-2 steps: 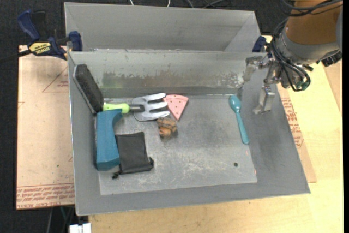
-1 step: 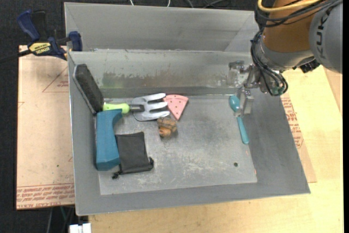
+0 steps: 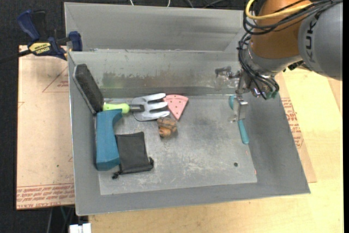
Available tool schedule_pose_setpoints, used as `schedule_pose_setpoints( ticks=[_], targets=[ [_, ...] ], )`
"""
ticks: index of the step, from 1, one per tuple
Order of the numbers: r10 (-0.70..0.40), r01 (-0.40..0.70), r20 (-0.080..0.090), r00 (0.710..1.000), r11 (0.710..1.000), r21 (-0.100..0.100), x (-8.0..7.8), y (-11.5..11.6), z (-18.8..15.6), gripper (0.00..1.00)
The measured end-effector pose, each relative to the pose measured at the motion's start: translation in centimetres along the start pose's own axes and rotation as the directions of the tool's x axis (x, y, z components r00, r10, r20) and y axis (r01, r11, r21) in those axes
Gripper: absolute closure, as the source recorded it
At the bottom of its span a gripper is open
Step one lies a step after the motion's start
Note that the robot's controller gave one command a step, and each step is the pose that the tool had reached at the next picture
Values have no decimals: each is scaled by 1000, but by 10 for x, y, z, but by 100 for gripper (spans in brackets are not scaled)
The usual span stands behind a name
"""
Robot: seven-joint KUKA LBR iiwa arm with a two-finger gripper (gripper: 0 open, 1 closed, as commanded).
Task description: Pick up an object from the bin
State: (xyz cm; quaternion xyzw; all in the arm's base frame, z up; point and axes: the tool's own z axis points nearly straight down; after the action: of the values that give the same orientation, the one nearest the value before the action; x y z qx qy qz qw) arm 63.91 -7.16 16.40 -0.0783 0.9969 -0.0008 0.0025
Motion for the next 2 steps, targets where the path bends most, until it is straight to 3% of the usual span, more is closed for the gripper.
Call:
schedule_pose_setpoints(
  ticks=[1, 2],
  targets=[
    [-69, 69, 13, 998, 998, 3, -7, 25, 32, 0],
    [-136, 136, 4, 991, 991, 0, -14, 75, 71, 0]
  ],
)
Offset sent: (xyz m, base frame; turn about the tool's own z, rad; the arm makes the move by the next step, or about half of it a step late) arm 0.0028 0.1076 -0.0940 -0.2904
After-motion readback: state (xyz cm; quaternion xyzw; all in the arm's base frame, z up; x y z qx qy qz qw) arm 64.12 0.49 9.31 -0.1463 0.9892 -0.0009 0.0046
